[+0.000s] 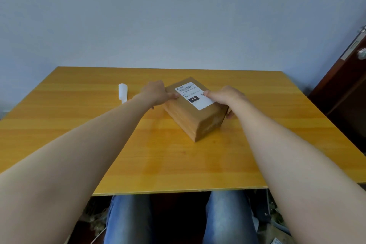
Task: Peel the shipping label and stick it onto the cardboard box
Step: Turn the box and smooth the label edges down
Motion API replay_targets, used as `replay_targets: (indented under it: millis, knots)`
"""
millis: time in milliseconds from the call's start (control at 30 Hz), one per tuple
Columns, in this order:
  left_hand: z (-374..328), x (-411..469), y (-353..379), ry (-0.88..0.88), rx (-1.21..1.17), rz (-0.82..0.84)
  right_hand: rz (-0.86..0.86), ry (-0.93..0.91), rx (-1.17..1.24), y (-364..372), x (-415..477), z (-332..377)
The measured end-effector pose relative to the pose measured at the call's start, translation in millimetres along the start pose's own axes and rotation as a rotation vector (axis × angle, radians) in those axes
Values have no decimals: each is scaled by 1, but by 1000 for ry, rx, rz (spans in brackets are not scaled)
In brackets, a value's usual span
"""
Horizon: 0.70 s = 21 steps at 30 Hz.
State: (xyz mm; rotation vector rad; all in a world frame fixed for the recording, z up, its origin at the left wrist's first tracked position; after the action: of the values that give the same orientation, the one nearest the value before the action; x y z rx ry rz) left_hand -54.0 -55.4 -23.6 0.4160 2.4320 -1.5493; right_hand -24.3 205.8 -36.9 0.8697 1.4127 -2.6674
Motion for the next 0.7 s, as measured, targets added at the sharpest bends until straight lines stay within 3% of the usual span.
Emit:
replay_targets:
  millis: [167,400,700]
  knots:
    - [-2,0,26,-1,-483,123,130,-11,14,10,-24,4]
    - [0,-11,22,-18,-505,147,228,-12,54,26,-27,4]
    - [-4,-36,23,-58,-446,220,292,20,-62,26,-50,11]
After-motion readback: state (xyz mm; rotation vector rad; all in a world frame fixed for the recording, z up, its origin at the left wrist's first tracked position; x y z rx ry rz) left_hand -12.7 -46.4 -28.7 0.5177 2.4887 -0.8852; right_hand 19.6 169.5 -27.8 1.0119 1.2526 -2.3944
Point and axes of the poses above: each hand's wrist, its own x-axis towards the middle knuckle, its own y-axis out of the palm, z = x × y, the point moved 8 cm from there along x, towards the middle knuckle, and after that the axes turned 9 degrees about z, right-handed, at the moved point
